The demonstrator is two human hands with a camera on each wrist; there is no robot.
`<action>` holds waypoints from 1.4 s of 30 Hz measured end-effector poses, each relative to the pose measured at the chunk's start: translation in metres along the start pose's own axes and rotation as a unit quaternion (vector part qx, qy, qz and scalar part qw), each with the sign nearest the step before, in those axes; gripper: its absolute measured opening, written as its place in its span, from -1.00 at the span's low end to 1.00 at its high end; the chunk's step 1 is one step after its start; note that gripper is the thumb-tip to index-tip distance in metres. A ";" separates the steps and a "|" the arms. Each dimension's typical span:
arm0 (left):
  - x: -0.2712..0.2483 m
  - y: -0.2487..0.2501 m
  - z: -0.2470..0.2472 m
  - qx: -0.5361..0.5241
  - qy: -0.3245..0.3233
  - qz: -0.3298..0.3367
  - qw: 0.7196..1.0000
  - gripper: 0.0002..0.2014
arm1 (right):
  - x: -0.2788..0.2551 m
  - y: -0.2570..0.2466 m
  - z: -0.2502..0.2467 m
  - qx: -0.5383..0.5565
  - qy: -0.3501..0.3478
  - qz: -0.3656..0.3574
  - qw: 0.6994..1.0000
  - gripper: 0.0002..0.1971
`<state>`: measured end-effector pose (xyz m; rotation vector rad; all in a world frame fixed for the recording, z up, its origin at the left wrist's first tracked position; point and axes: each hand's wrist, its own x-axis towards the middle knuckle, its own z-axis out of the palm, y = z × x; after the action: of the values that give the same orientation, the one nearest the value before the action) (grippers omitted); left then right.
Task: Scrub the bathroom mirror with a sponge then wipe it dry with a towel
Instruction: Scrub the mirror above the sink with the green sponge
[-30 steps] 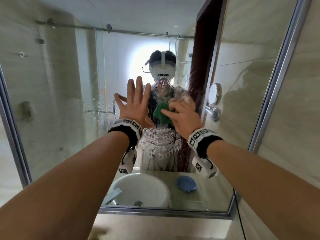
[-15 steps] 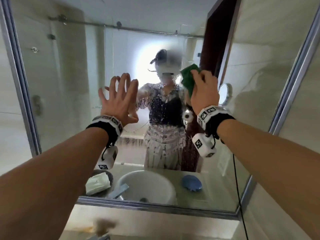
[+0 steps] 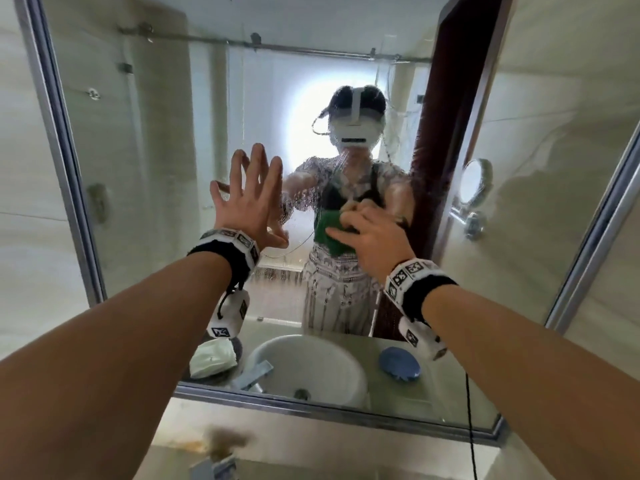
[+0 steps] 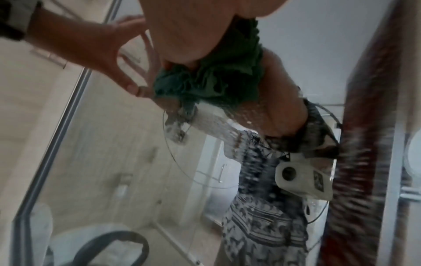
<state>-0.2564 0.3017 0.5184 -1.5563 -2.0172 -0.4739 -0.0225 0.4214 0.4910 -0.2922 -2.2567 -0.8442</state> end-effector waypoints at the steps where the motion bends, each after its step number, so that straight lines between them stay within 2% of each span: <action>1: 0.000 0.000 0.000 0.003 -0.005 -0.001 1.000 0.52 | -0.002 0.009 0.007 0.106 -0.007 -0.095 0.990 -0.57; 2: -0.001 0.000 -0.001 0.007 -0.008 -0.003 1.000 0.53 | -0.003 0.011 0.008 0.239 0.044 -0.156 0.957 -0.63; 3: -0.001 0.000 -0.001 0.010 -0.010 -0.004 1.000 0.54 | -0.005 0.024 0.004 0.358 0.057 -0.195 0.911 -0.67; 4: -0.001 0.000 -0.002 0.010 -0.011 -0.004 1.000 0.55 | -0.008 0.033 -0.001 0.407 0.020 -0.238 0.881 -0.68; 5: -0.001 -0.001 -0.002 0.010 -0.012 -0.005 1.000 0.56 | -0.007 0.037 -0.008 0.370 0.001 -0.229 0.900 -0.66; 6: -0.001 -0.001 -0.002 0.011 -0.012 -0.005 1.000 0.57 | -0.004 0.035 -0.017 0.265 -0.015 -0.190 0.945 -0.60; 7: 0.000 -0.001 -0.002 0.011 -0.012 -0.005 1.000 0.57 | -0.003 0.032 -0.028 0.099 -0.060 -0.139 0.983 -0.52; 8: 0.000 -0.001 -0.001 0.012 -0.013 -0.005 1.000 0.57 | 0.000 0.029 -0.037 -0.036 -0.053 -0.031 0.997 -0.46; 9: 0.001 -0.001 0.000 0.013 -0.012 -0.005 1.000 0.58 | 0.005 0.031 -0.045 -0.089 -0.005 0.066 0.994 -0.43; 10: 0.001 -0.001 0.001 0.015 -0.011 -0.005 1.000 0.58 | 0.015 0.031 -0.052 -0.073 0.057 0.141 0.986 -0.41; 12: 0.002 -0.002 0.003 0.021 -0.008 -0.006 1.000 0.60 | 0.042 0.034 -0.058 -0.046 0.137 0.211 0.967 -0.41; 13: 0.003 -0.002 0.003 0.022 -0.008 -0.008 1.000 0.61 | 0.055 0.032 -0.062 -0.046 0.148 0.238 0.959 -0.42; 15: 0.005 -0.003 0.004 0.021 -0.010 -0.011 1.000 0.62 | 0.067 0.020 -0.058 -0.049 0.127 0.259 0.956 -0.44; 19: 0.006 -0.003 0.006 0.015 -0.018 -0.015 1.000 0.63 | 0.068 -0.009 -0.027 -0.075 0.024 0.147 0.986 -0.43; 21: 0.006 -0.003 0.005 0.023 -0.021 -0.014 0.999 0.62 | 0.058 -0.026 -0.007 -0.069 -0.023 0.105 0.992 -0.42; 24: 0.003 -0.002 0.002 0.033 -0.021 -0.005 0.999 0.59 | 0.037 -0.049 0.009 -0.050 -0.054 0.080 0.994 -0.49; 26: 0.001 -0.003 0.001 0.029 -0.017 0.002 0.999 0.58 | 0.026 -0.046 0.028 -0.058 -0.052 -0.015 0.997 -0.62; 27: 0.001 -0.003 0.000 0.027 -0.018 0.005 0.999 0.58 | 0.021 -0.041 0.036 0.014 -0.003 -0.086 0.996 -0.70; 28: 0.001 -0.003 0.000 0.027 -0.018 0.008 0.999 0.57 | 0.017 -0.036 0.044 0.160 0.051 -0.095 0.981 -0.72; 29: 0.001 -0.002 0.000 0.028 -0.019 0.011 0.999 0.56 | 0.018 -0.033 0.042 0.258 0.059 -0.088 0.960 -0.71; 30: 0.000 -0.002 -0.001 0.028 -0.019 0.014 0.999 0.54 | 0.017 -0.035 0.036 0.190 0.033 -0.093 0.977 -0.71; 31: -0.001 -0.002 -0.001 0.030 -0.016 0.017 0.999 0.50 | 0.022 -0.039 0.028 0.031 -0.029 -0.131 0.990 -0.67; 32: -0.003 -0.005 -0.001 0.030 -0.008 0.023 0.999 0.45 | 0.023 -0.047 0.015 -0.046 -0.114 -0.065 0.990 -0.57; 33: -0.003 -0.008 0.000 0.029 0.006 0.032 0.999 0.36 | 0.026 -0.054 0.003 -0.065 -0.142 0.022 0.987 -0.47; 35: -0.003 -0.021 0.000 0.021 0.036 0.061 0.997 0.12 | 0.037 -0.058 -0.013 -0.027 -0.093 0.103 0.990 -0.38; 37: -0.002 -0.039 -0.005 0.014 0.049 0.088 0.995 0.02 | 0.056 -0.055 -0.022 -0.035 -0.039 0.180 0.982 -0.30; 40: -0.005 -0.071 -0.015 0.009 0.043 0.086 0.995 0.09 | 0.091 -0.057 -0.039 -0.009 0.029 0.339 0.940 -0.35; 42: -0.008 -0.095 -0.019 0.005 0.044 0.060 0.997 0.19 | 0.118 -0.057 -0.048 -0.008 0.052 0.409 0.911 -0.40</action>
<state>-0.3427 0.2587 0.5338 -1.6117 -1.8442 -0.4766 -0.1066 0.3432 0.5700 -1.0784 -1.7609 -0.4028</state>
